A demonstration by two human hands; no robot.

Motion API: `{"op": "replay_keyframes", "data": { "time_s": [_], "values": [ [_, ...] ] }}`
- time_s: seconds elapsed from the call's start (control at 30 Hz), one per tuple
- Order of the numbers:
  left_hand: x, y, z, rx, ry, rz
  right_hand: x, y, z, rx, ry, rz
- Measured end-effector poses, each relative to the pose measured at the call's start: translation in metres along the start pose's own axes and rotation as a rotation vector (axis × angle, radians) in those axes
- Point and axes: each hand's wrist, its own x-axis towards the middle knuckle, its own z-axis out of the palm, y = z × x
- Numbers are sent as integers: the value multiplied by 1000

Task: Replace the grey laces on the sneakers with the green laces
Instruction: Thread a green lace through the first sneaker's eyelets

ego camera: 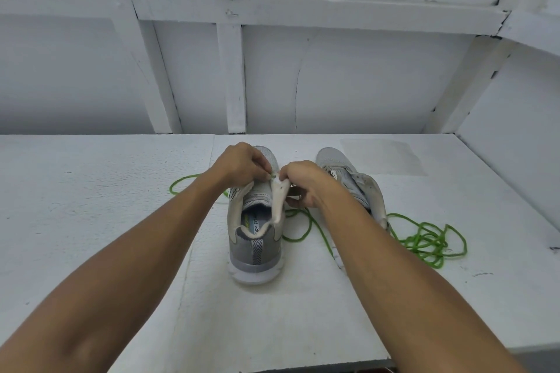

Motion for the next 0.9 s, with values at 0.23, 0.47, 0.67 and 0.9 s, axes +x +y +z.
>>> {"op": "replay_keyframes", "data": {
  "time_s": [0.23,0.47,0.67,0.9],
  "values": [
    [1,2,2,46,19,-1,-2,-5,-3,-109,-56,-7],
    [4,5,3,54,74,-41,-7,-26,-10,-302,-106,-40],
    [-5,6,1,15,113,-41,5,-13,-1,-383,1,-134],
    [-52,-4,9,-14,235,-178,16,-41,-23,-413,283,-490]
  ]
}}
